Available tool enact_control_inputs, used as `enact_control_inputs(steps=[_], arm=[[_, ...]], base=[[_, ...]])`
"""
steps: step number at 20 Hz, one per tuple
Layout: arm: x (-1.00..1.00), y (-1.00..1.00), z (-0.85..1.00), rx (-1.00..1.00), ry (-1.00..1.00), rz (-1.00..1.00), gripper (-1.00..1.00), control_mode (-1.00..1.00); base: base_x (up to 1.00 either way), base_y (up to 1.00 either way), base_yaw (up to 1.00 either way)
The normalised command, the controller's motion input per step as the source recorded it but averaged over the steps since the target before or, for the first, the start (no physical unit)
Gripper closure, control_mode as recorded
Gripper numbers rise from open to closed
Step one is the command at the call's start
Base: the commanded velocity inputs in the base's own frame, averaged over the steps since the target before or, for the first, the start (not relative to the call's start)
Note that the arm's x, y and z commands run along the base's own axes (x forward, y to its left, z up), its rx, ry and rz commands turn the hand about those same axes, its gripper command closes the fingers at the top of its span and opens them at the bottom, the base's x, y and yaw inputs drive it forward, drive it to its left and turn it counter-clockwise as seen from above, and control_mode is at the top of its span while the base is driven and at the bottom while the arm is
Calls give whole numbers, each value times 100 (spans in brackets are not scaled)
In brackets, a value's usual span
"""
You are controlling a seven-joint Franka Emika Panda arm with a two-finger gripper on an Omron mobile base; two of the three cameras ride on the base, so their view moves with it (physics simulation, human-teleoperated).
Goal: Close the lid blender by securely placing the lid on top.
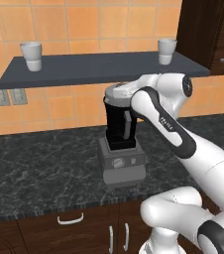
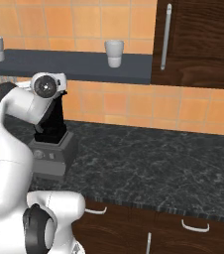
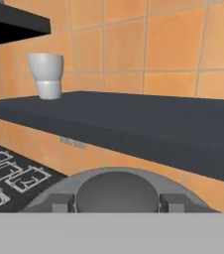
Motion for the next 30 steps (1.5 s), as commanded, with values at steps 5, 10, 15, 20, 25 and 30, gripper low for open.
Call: enact_control_inputs(steps=[5, 10, 15, 20, 25, 30], arm=[[0, 0, -44, 0, 5, 14, -100, -100], [0, 1, -4, 0, 0, 6, -100, -100], [0, 6, 31, 0, -2, 0, -100, -100], [-4, 0, 60, 0, -1, 0, -100, -100], [-90, -48, 17, 1, 0, -1, -100, -100], [-88, -50, -21, 0, 0, -3, -100, -100]], base=[[0, 0, 0], [0, 0, 0], [0, 0, 0], [0, 0, 0], [0, 0, 0], [0, 0, 0]])
